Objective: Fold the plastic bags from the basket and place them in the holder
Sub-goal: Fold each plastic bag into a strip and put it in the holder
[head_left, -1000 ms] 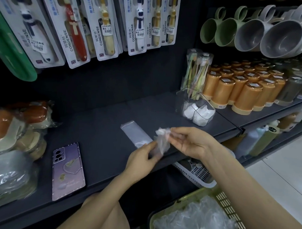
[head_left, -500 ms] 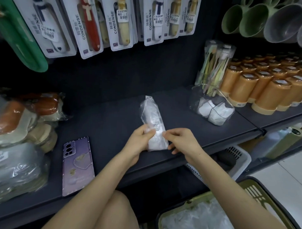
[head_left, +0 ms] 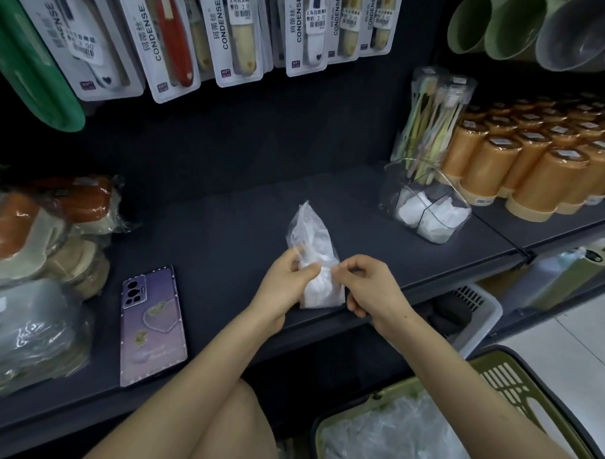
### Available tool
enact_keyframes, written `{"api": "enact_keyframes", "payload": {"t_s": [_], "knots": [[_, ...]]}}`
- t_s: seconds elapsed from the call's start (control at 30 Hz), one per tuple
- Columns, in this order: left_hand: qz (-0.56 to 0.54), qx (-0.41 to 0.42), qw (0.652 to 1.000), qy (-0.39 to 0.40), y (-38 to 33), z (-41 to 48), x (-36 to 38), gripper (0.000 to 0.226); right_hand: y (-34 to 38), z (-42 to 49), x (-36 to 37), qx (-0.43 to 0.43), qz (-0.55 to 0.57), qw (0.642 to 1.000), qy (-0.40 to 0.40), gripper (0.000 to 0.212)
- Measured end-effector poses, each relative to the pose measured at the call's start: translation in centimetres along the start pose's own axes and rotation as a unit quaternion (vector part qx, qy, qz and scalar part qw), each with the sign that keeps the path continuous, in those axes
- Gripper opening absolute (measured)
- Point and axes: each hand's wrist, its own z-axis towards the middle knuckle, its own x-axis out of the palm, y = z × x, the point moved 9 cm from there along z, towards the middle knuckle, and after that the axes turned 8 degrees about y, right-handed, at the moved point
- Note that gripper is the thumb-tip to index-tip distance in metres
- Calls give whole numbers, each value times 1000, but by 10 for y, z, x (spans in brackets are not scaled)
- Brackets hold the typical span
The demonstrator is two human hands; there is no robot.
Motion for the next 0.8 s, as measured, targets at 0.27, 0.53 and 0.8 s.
{"api": "enact_keyframes", "payload": {"t_s": [0.27,0.53,0.8], "knots": [[-91,-59,994,-32,-3,16,-20,49,-2,9,-8,1,-107,993,38,18],[-8,-33,993,-112,-13,42,-43,60,12,17,-16,-48,-279,959,-20,17],[-95,-49,981,-162,-13,41,-70,15,19,27,-15,-51,-333,941,-17,18]]}}
